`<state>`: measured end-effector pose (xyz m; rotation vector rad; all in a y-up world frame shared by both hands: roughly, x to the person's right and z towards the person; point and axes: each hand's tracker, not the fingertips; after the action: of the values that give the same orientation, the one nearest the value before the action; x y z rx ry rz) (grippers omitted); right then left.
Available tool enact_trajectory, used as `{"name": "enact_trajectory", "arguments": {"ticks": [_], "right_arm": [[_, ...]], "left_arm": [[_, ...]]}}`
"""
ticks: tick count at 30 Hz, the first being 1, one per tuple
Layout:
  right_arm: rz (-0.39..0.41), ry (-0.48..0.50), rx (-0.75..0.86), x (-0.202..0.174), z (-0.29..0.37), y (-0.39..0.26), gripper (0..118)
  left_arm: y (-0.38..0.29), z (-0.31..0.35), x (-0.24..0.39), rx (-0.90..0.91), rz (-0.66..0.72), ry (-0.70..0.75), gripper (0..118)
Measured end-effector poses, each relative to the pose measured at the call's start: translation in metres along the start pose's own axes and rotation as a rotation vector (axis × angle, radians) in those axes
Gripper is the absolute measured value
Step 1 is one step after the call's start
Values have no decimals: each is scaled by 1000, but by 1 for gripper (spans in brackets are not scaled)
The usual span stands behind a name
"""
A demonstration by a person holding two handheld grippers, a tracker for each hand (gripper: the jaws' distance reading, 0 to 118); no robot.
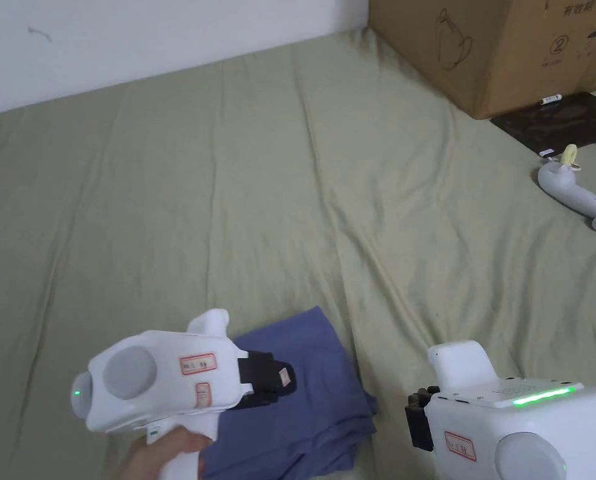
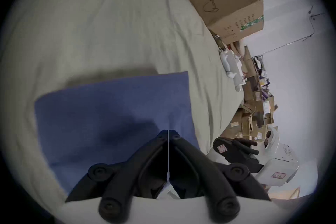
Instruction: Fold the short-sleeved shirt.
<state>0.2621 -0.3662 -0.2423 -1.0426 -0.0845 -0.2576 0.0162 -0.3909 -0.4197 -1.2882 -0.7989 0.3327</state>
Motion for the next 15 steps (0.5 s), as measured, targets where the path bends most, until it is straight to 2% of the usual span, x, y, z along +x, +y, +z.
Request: {"name": "enact_trajectory", "arguments": {"ticks": [3, 6, 9, 15], "right_arm": [[-9, -6, -3, 4, 0, 0, 0], [-22, -12, -3, 10, 1, 0, 0], [-36, -12, -6, 14, 0, 0, 0], [-47, -3, -12, 14, -2, -1, 0]], "left_arm": [[-2, -32, 12, -73, -34, 52, 0], [-11, -58, 25, -169, -69, 21, 0], [-15, -66, 40, -169, -143, 53, 0], [-12, -63, 47, -166, -120, 24, 0]]}}
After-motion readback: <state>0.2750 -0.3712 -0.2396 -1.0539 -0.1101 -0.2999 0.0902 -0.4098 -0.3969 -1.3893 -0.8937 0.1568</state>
